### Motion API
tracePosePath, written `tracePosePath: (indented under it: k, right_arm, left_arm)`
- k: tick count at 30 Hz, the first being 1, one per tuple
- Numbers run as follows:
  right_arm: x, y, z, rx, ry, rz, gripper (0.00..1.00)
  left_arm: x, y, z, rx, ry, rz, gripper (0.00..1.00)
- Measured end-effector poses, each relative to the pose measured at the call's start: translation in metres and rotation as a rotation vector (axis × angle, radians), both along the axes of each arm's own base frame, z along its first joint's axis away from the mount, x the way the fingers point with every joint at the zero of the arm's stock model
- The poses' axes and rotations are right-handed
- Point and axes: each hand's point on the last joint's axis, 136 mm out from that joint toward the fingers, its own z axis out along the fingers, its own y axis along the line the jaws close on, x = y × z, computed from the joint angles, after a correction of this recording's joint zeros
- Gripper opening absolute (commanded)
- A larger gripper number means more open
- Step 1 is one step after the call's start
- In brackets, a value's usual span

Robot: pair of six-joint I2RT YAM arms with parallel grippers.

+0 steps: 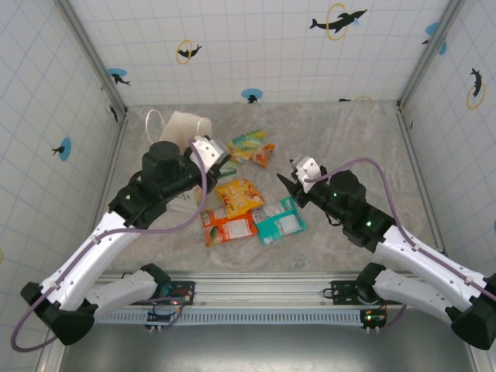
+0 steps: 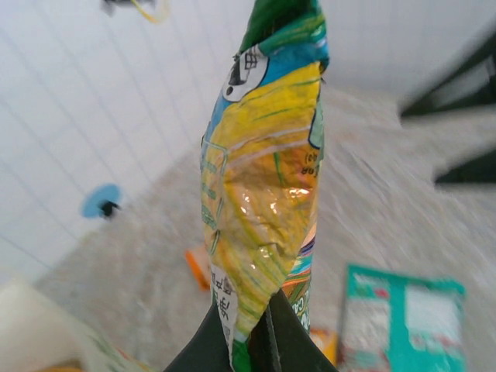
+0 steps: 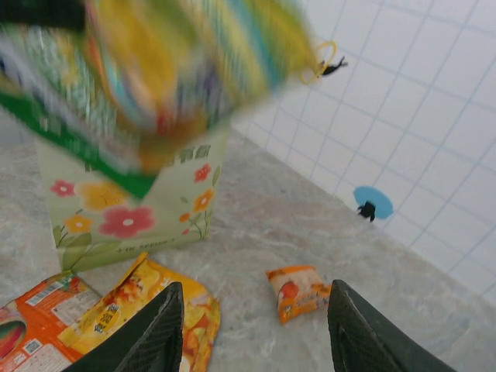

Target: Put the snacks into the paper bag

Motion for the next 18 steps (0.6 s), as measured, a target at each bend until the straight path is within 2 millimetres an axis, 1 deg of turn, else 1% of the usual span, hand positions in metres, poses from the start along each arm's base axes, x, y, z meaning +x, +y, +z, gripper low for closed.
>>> tracePosePath:
  k: [2, 5, 13, 18]
  right_arm:
    - [0.001, -0.001, -0.012, 0.01, 0.034, -0.01, 0.51]
    - [0.001, -0.002, -0.022, 0.025, 0.07, -0.019, 0.51]
    - [0.007, 0.0, -0.035, 0.055, 0.129, -0.038, 0.5]
    - [0.01, 0.003, -0.041, 0.071, 0.151, -0.042, 0.5]
  left_arm:
    - [0.006, 0.007, 0.024, -0.062, -0.067, 0.059, 0.07]
    - [0.013, 0.016, 0.05, -0.129, -0.147, 0.127, 0.07]
    - [0.031, 0.044, 0.093, -0.23, -0.29, 0.315, 0.08]
    - [0.034, 0.058, 0.113, -0.262, -0.365, 0.392, 0.07]
